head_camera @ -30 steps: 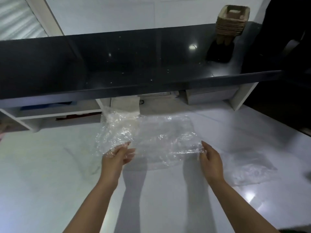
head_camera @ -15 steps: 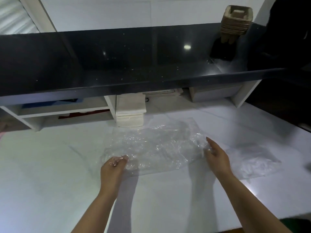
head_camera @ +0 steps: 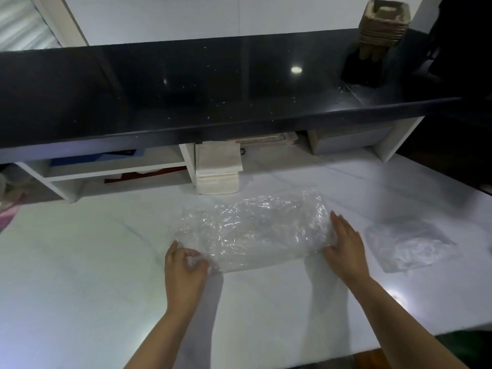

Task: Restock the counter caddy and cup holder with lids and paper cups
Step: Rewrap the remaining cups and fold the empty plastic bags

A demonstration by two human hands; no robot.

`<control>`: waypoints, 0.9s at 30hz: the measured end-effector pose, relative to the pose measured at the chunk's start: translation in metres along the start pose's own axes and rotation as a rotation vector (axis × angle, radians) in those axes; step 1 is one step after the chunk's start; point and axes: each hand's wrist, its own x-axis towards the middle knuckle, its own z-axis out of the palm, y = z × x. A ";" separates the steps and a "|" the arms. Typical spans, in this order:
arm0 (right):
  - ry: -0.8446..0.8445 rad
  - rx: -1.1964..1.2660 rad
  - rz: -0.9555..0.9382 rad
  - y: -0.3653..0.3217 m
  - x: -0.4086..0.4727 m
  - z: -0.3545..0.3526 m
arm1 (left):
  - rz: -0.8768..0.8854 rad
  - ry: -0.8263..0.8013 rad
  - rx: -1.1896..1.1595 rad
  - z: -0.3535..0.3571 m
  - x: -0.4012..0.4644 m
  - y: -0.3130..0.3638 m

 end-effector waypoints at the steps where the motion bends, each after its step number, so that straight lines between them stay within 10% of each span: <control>1: -0.006 -0.005 -0.030 -0.004 -0.002 0.001 | -0.005 -0.014 -0.024 0.000 0.001 0.000; 10: 0.042 -0.093 -0.300 -0.030 -0.009 -0.005 | 0.129 -0.291 -0.035 0.001 0.016 0.001; 20: -0.244 -0.278 -0.223 -0.028 -0.021 0.020 | 0.002 -0.154 -0.205 0.019 0.024 0.013; 27: 0.197 -0.286 -0.394 -0.034 -0.012 0.018 | -0.008 -0.080 -0.208 0.015 0.032 0.015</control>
